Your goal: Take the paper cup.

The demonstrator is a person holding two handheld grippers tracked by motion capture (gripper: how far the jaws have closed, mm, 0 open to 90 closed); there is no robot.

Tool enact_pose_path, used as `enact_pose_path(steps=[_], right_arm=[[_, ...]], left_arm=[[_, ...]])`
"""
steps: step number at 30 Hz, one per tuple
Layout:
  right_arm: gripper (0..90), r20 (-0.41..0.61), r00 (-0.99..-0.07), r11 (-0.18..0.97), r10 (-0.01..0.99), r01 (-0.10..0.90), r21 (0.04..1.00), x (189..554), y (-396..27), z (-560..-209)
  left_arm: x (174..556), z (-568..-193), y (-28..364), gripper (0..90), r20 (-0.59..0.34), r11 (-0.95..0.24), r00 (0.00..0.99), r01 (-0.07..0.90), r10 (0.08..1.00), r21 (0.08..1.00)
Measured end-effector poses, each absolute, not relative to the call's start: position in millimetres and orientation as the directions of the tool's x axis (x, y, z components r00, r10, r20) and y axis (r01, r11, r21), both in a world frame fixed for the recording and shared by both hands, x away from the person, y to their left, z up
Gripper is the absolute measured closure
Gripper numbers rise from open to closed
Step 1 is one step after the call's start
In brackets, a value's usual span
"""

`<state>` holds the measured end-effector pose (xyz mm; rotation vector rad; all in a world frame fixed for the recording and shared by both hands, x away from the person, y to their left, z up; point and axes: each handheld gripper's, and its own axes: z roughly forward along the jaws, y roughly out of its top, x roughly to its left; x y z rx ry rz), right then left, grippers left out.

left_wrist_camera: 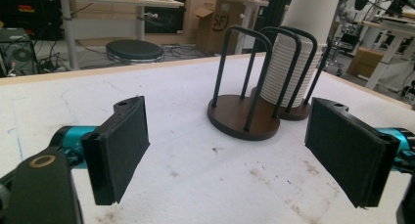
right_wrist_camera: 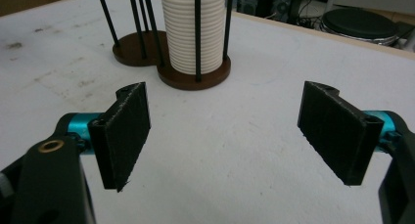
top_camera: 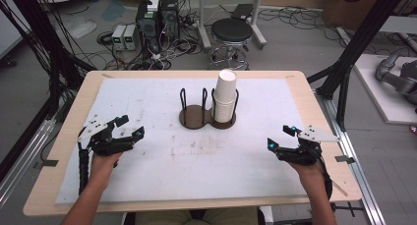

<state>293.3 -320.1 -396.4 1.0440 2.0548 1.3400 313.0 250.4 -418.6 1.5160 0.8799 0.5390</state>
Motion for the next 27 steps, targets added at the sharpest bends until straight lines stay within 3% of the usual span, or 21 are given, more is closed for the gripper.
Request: enact_pose_path(steps=[10, 27], right_arm=[[20.2, 0.017, -0.638, 0.235, 0.77, 0.308, 0.922, 303.7, -304.1, -367.1], [20.2, -0.053, -0.737, 0.371, 0.674, 0.276, 0.887, 364.6, -248.0, -301.0]], left_arm=[[309.5, -414.2, 249.2, 15.0, -0.178, 0.075, 0.606, 0.191, 0.776, 0.979], [310.0, -415.8, 242.0, 15.1, -0.162, 0.045, 0.632, 0.197, 0.757, 0.979]])
